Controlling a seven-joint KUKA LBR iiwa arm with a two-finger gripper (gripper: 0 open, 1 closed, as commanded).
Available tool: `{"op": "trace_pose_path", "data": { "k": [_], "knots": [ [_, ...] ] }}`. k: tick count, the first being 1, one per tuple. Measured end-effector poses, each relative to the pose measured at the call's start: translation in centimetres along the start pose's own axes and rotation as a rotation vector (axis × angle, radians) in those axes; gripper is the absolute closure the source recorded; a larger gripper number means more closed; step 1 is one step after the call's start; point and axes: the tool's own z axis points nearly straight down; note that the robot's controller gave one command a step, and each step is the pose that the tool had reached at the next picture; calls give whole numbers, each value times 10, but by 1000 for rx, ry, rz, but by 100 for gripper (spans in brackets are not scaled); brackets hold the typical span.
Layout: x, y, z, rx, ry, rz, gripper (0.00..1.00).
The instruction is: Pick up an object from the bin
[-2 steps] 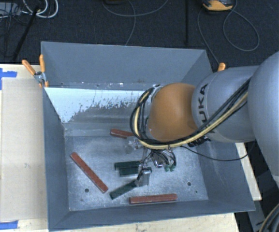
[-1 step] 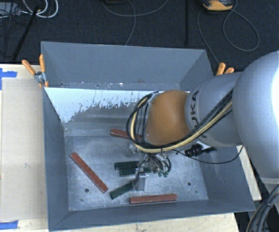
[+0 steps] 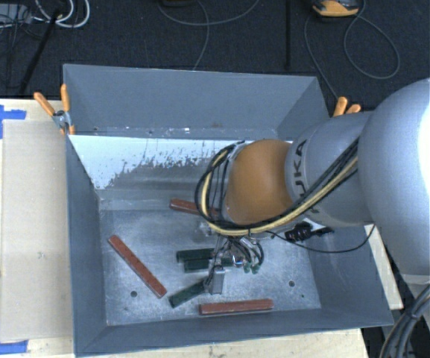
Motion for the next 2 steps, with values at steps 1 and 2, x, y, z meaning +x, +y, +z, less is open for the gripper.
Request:
{"op": "trace_pose_path", "data": {
  "k": [1, 2],
  "knots": [
    [-1, 1, -3, -1, -1, 0, 100],
    [-3, 1, -78, -1, -12, 2, 100]
  ]
}}
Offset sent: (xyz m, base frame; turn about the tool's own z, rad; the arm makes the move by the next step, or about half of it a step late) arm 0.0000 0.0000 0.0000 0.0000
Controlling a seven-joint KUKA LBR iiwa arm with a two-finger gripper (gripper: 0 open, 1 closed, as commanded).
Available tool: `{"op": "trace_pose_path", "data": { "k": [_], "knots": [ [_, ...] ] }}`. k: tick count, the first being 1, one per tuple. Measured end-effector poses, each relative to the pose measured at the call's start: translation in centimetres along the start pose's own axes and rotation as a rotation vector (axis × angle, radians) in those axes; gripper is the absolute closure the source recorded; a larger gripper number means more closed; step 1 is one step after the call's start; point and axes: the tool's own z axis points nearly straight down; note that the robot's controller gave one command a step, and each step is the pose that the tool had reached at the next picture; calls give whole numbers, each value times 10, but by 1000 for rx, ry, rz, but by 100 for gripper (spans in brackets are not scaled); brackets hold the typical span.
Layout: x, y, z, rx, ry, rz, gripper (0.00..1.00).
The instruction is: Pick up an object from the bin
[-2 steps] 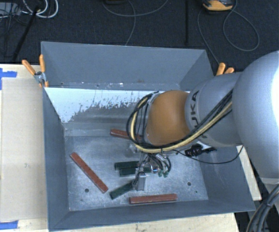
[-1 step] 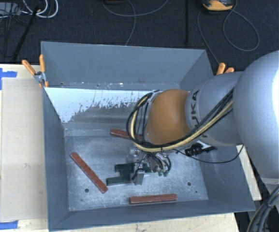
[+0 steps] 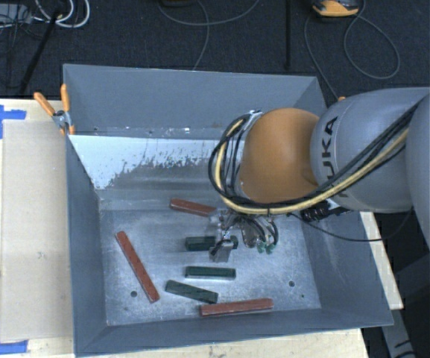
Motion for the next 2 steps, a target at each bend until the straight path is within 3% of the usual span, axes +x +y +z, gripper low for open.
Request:
{"op": "trace_pose_path", "data": {
  "k": [2],
  "knots": [
    [-2, 0, -51, 1, 4, 3, 100]
  ]
}}
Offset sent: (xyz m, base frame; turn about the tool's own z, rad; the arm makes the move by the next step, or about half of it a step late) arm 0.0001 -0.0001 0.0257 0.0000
